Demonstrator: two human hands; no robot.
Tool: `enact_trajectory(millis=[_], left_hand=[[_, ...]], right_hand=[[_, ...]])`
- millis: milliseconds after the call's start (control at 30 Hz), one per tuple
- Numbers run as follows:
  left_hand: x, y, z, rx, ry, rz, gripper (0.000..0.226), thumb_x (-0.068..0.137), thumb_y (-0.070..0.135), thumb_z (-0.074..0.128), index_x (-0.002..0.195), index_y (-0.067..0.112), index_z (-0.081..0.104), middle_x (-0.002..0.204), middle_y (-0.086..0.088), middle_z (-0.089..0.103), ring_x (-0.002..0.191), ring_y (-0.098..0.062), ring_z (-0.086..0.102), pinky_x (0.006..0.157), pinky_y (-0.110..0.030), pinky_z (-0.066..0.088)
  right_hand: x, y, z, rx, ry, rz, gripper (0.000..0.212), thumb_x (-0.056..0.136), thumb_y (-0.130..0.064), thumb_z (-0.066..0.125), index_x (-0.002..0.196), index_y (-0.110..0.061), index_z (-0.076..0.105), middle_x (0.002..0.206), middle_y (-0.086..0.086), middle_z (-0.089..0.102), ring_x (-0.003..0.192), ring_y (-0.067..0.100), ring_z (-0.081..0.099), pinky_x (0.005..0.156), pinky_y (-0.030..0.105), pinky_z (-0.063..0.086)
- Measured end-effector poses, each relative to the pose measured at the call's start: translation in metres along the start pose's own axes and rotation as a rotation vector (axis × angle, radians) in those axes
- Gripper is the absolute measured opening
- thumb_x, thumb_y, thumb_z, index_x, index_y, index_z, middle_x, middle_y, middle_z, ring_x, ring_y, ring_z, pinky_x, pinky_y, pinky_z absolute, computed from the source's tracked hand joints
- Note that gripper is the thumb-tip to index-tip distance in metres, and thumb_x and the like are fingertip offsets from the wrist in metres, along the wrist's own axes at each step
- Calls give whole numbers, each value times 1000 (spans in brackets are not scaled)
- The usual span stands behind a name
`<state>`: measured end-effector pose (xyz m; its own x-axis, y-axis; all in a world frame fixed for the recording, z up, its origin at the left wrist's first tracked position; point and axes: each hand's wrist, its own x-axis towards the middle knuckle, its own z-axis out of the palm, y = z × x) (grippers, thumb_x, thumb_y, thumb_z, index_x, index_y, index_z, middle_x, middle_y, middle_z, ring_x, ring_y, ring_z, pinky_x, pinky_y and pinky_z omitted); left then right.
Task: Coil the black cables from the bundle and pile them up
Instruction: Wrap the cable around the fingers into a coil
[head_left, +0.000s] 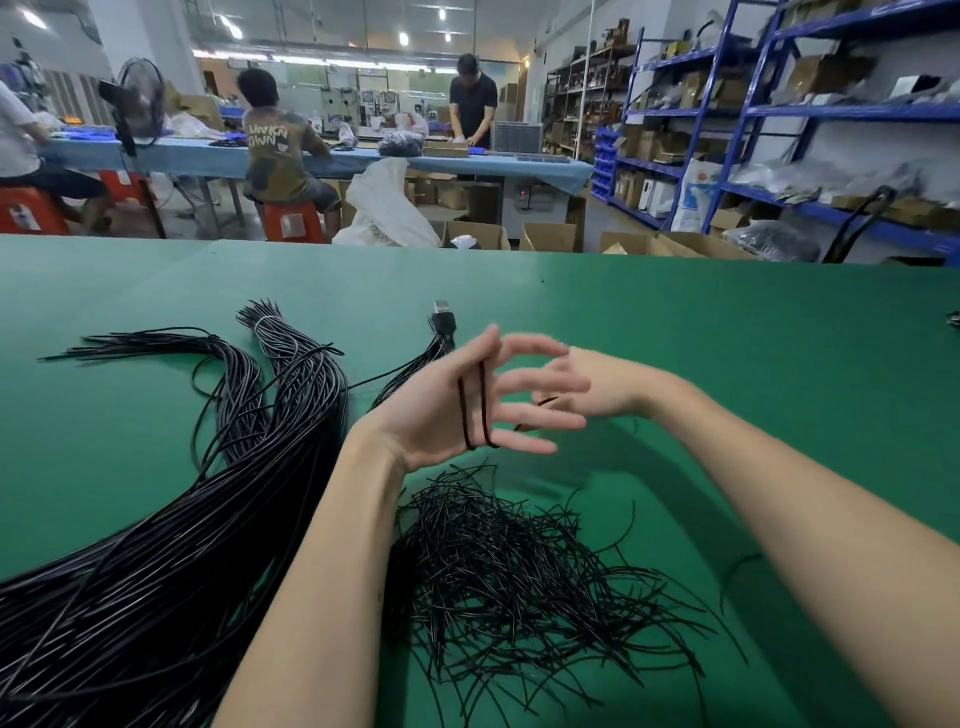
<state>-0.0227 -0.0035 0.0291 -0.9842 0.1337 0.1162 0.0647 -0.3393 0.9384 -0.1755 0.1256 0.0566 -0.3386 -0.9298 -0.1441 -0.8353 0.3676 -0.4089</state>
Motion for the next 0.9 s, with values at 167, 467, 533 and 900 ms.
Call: enact_trajectory(millis=[167,467,533,900], left_hand=[[7,-7,2,363,94,-236,51,105,53,26,126,29,66,140,4,61,136,-27,51,113,-53,35],[10,-9,-3,553,250,-311,51,105,56,20,146,38,46,150,26,44,140,8,33,120,-40,21],[11,-12,-3,559,338,-270,52,105,56,20,151,39,36,152,25,41,141,6,33,118,-41,23],[1,-1,-17,-276,369,259,51,108,40,23,142,14,51,144,-4,57,134,-28,54,110,-52,43]], right_hand=[[12,-14,-31,-91,-55,74,18,86,-14,67,72,-24,67,53,-19,60,51,-2,49,60,20,41],[3,-39,-34,45,155,41,12,94,-25,63,92,-25,75,76,-11,74,55,-3,54,58,14,42],[4,-42,-28,-62,287,31,11,94,-25,61,90,-28,71,76,-14,68,61,-4,54,57,16,38],[-13,0,52,850,-103,105,33,101,-46,57,88,-17,67,67,-5,55,53,10,44,52,22,35]])
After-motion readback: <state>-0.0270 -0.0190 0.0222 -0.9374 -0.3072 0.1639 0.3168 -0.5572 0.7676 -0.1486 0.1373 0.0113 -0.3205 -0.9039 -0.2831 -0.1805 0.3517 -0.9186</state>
